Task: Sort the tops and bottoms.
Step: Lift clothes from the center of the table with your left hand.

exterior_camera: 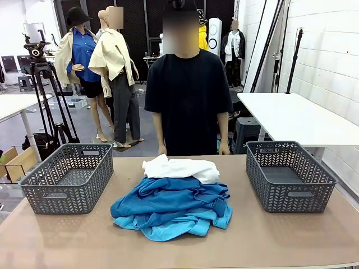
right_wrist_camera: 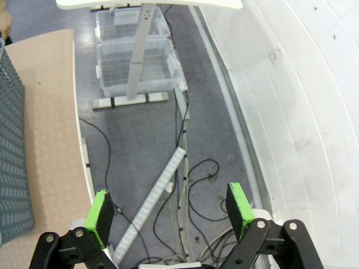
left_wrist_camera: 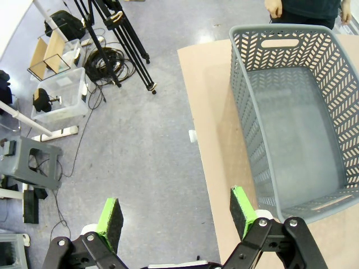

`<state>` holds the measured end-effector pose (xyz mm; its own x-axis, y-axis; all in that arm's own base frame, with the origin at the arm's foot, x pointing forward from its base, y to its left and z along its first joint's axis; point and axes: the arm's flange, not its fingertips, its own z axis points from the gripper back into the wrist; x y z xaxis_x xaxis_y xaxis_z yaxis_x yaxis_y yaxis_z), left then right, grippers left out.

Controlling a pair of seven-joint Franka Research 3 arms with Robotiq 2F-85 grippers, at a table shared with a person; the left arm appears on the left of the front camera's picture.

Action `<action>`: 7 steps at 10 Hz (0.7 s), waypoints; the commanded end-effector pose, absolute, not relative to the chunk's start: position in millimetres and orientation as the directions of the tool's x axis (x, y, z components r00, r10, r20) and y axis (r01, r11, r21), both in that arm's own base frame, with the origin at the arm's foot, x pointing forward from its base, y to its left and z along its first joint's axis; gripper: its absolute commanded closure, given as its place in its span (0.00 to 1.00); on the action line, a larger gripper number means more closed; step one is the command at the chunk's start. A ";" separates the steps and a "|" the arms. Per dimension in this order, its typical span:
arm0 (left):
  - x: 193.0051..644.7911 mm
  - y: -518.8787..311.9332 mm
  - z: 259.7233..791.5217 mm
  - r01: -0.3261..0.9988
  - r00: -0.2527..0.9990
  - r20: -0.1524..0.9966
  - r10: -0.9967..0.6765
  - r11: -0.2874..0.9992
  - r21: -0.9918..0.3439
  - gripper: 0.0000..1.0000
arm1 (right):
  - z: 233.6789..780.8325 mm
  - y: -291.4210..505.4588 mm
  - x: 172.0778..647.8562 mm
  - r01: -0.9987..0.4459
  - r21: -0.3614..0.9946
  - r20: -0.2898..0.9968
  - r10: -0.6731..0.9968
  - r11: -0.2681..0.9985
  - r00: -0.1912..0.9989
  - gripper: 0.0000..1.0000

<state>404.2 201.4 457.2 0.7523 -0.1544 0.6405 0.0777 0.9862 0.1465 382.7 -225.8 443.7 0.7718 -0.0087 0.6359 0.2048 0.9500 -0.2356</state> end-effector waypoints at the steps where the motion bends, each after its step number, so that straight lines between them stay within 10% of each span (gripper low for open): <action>1: 402.4 204.5 455.6 0.085 0.746 0.644 -0.168 0.984 0.158 0.00 | 443.3 -224.6 382.9 0.195 -0.241 0.630 0.000 0.951 0.777 0.00; 7: 402.4 204.5 455.6 0.085 0.746 0.644 -0.168 0.984 0.158 0.00 | 443.3 -224.6 382.9 0.195 -0.241 0.630 0.000 0.951 0.777 0.00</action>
